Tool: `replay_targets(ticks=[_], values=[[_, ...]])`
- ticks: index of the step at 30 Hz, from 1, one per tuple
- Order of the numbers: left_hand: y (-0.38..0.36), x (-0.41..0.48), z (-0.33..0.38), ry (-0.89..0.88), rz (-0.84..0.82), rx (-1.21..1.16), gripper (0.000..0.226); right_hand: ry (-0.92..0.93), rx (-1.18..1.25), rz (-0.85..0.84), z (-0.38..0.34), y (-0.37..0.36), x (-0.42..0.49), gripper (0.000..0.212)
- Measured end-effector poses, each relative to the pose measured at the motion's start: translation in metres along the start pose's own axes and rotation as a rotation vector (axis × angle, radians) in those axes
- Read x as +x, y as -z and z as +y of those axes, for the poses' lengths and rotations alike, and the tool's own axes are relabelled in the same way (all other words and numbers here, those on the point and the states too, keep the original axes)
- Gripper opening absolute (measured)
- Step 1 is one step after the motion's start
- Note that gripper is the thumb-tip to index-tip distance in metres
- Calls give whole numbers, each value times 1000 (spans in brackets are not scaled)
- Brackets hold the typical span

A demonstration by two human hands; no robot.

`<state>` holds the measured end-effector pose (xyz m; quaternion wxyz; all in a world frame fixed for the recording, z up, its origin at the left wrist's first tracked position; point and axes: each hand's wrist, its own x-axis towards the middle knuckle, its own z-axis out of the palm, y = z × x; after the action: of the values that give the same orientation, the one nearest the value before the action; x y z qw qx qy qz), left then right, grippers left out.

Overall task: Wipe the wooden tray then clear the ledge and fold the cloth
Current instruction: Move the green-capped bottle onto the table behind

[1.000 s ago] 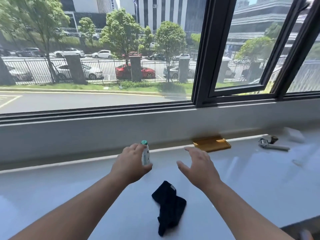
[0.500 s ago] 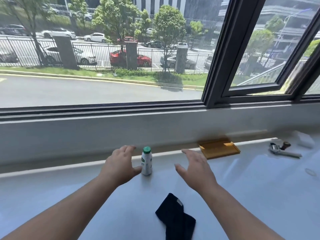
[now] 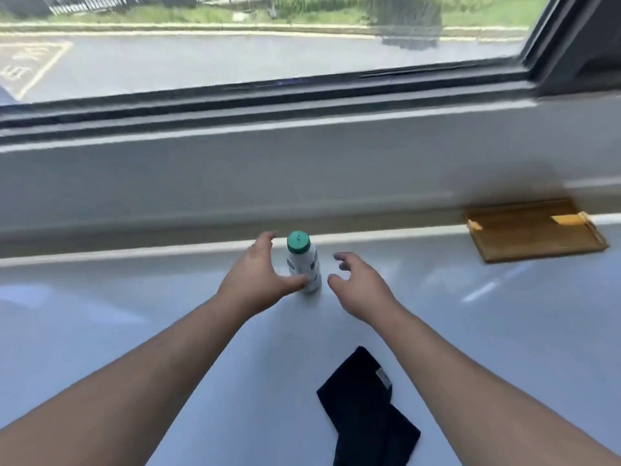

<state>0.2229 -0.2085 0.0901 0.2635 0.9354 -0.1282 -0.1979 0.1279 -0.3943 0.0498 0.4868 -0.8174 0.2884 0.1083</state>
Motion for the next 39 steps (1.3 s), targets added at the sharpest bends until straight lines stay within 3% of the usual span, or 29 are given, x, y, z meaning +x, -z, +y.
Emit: replay_targets(ticks=[3,5,9,13,20,28,39], values=[[-43,18,1,134,-56,-300,113,-209,320,-153,19,-24,27,56],[-63,27,0,196,-16,-395,95,-310,497,-214,24,-34,38,58],[-62,29,-4,252,96,-348,52,-327,634,-258,15,-45,42,64],[-24,1,-19,283,163,-328,46,-289,673,-304,-18,-65,24,60],[80,-126,-97,321,369,-322,47,-145,524,-521,-110,-151,-69,54],[186,-379,-230,468,616,-423,51,126,180,-849,-197,-289,-278,47],[234,-683,-359,672,955,-444,57,359,-42,-1145,-244,-462,-543,44]])
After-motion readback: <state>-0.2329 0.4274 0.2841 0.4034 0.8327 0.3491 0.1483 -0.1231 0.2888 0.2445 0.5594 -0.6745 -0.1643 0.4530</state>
